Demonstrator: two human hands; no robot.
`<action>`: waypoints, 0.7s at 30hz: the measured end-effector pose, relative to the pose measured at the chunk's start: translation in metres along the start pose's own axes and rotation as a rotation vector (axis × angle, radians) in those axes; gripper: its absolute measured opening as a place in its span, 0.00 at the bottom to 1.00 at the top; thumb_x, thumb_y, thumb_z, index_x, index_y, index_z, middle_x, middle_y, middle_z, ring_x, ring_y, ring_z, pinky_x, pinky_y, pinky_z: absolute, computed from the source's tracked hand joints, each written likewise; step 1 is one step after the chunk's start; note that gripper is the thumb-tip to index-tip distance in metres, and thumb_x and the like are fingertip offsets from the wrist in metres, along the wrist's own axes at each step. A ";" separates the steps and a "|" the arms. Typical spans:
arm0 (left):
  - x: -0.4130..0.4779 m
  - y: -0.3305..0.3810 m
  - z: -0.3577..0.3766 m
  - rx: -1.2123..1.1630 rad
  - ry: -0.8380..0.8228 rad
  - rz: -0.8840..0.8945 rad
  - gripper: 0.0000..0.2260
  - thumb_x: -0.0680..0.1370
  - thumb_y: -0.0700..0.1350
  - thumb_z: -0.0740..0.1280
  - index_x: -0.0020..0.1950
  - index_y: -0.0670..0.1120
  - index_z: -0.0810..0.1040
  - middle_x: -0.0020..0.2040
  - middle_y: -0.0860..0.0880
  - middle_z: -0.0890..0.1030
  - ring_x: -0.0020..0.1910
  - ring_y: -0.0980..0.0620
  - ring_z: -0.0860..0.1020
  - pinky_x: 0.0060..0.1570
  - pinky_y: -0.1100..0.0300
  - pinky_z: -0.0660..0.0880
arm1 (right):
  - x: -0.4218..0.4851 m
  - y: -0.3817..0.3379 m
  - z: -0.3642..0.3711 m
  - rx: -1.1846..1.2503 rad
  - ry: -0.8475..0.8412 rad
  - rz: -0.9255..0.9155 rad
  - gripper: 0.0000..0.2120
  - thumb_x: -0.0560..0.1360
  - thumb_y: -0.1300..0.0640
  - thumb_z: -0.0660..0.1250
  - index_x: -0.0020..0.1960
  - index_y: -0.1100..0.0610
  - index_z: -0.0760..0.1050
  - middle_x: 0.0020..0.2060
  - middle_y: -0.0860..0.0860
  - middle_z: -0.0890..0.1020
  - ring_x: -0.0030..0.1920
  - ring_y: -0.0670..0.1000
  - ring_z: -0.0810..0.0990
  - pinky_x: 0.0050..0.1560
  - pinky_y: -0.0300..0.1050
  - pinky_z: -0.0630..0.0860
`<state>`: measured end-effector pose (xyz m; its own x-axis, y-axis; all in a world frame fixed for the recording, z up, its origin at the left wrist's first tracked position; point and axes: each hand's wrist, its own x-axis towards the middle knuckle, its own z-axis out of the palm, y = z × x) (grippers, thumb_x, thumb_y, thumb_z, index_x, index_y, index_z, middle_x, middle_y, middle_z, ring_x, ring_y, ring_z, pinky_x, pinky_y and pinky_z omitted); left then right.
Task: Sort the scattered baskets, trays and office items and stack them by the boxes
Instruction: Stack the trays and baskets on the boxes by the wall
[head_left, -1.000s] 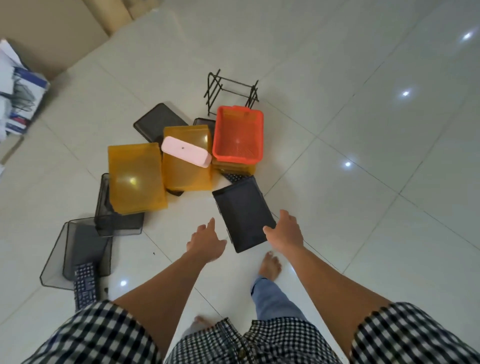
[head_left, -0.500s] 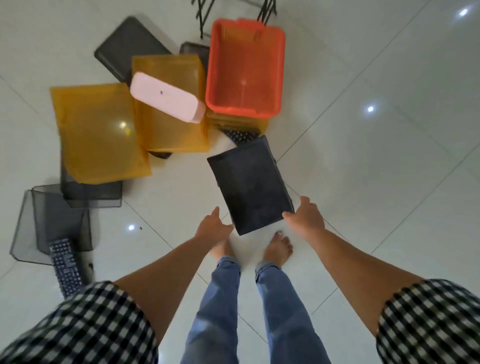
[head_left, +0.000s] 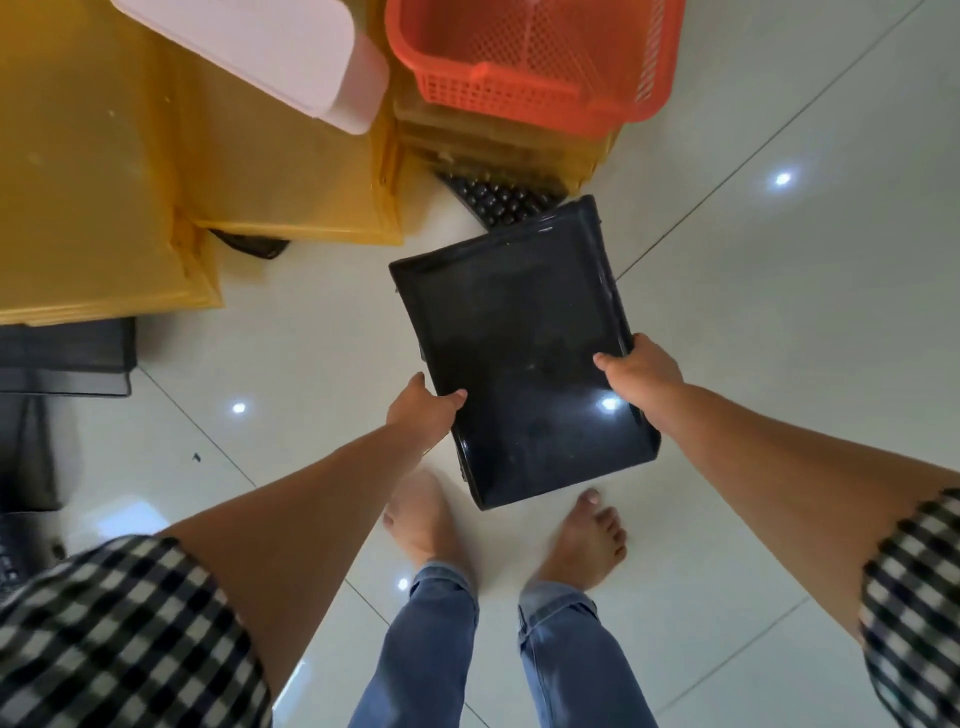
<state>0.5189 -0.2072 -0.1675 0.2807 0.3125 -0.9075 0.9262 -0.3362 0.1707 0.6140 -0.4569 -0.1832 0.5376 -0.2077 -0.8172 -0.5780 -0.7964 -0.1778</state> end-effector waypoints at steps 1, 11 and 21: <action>0.007 -0.002 0.005 -0.027 -0.005 0.000 0.28 0.82 0.54 0.65 0.80 0.50 0.60 0.71 0.48 0.73 0.60 0.44 0.77 0.56 0.52 0.78 | 0.005 0.003 0.003 -0.006 0.009 -0.018 0.19 0.80 0.47 0.67 0.65 0.56 0.73 0.59 0.56 0.81 0.58 0.61 0.79 0.48 0.45 0.70; 0.033 -0.013 0.032 -0.198 -0.003 -0.072 0.20 0.84 0.44 0.60 0.77 0.51 0.64 0.59 0.51 0.73 0.55 0.46 0.73 0.48 0.50 0.77 | 0.029 0.027 0.016 0.156 -0.051 -0.051 0.15 0.83 0.55 0.61 0.68 0.52 0.75 0.55 0.54 0.81 0.50 0.57 0.77 0.50 0.48 0.71; 0.003 -0.116 0.112 0.506 0.182 -0.137 0.22 0.84 0.41 0.52 0.79 0.42 0.54 0.78 0.40 0.60 0.76 0.38 0.60 0.74 0.43 0.59 | 0.028 0.032 0.014 0.367 -0.137 -0.014 0.18 0.85 0.48 0.58 0.71 0.51 0.74 0.62 0.54 0.80 0.63 0.60 0.77 0.68 0.60 0.73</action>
<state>0.3846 -0.2666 -0.2332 0.2473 0.5169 -0.8196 0.7333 -0.6527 -0.1904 0.6020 -0.4804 -0.2198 0.4740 -0.1008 -0.8747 -0.7660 -0.5371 -0.3532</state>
